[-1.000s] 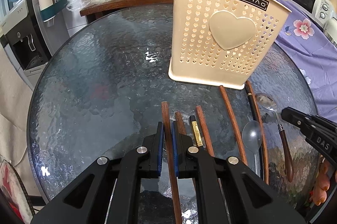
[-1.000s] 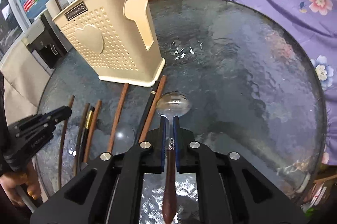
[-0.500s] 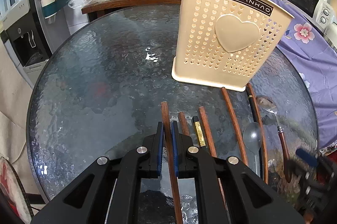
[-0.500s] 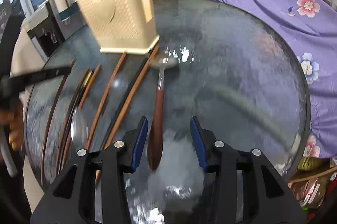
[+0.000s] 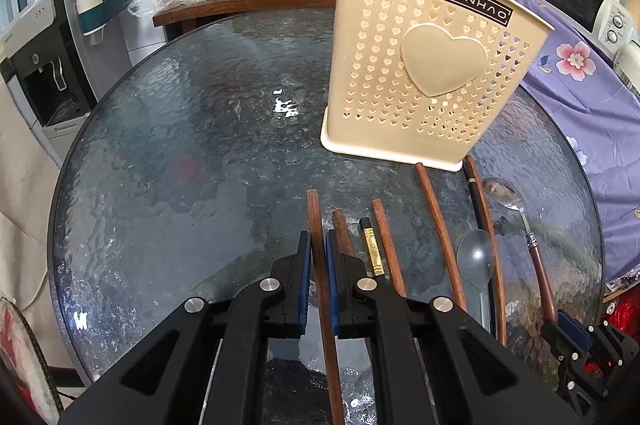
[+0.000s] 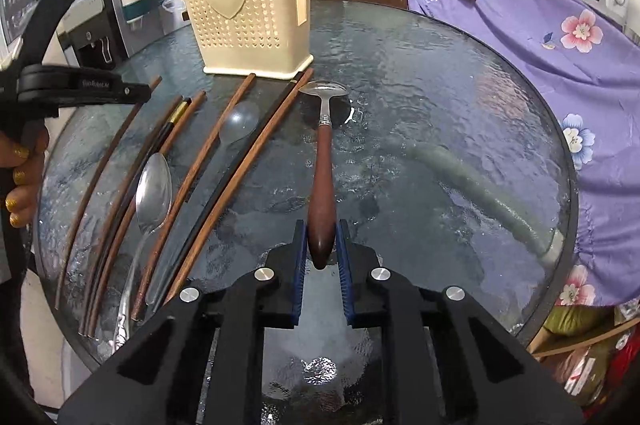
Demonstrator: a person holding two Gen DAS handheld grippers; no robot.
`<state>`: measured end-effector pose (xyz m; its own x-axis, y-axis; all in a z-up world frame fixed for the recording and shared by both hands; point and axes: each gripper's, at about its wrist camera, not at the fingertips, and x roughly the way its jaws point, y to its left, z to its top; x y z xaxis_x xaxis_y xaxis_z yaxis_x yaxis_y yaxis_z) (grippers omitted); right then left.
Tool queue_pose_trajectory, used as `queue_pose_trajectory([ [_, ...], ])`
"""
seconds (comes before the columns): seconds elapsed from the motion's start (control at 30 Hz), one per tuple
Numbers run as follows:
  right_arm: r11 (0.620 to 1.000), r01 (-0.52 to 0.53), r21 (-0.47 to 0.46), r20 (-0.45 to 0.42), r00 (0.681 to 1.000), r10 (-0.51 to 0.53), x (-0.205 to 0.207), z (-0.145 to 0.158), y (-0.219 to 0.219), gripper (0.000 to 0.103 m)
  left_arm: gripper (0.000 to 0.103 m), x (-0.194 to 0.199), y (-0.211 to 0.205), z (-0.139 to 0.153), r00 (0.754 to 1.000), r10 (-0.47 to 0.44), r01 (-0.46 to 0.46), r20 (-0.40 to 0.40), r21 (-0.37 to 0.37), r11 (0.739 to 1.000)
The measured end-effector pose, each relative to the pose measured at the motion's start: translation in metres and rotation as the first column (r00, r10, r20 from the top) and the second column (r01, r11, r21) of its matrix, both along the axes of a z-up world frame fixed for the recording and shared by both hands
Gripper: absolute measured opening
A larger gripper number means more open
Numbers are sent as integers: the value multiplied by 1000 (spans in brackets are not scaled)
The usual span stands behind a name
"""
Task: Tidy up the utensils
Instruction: 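Lift the chopstick with left tool while right tool lifts the spoon, then carry the chopstick and spoon with both tools above the beige utensil holder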
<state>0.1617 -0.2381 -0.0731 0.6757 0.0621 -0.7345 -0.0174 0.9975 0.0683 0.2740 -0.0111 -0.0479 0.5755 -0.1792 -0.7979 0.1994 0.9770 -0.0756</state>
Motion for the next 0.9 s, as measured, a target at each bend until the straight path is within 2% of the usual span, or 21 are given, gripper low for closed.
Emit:
queue_pose_trajectory([
  [0.23, 1000, -9, -1, 138, 990, 9, -8, 48, -7, 15, 7, -4, 10, 14, 1000, 3, -2, 15, -46, 999],
  [0.5, 999, -20, -38, 262, 965, 29, 0, 103, -10, 15, 7, -19, 13, 51, 995, 1, 8, 101, -81, 997],
  [0.67, 999, -31, -43, 268, 962, 41, 6, 114, -13, 15, 7, -27, 12, 68, 990, -2, 15, 143, -89, 996],
  [0.9, 998, -50, -41, 272, 960, 60, 6, 119, -14, 15, 7, -28, 11, 71, 988, -3, 17, 155, -88, 996],
])
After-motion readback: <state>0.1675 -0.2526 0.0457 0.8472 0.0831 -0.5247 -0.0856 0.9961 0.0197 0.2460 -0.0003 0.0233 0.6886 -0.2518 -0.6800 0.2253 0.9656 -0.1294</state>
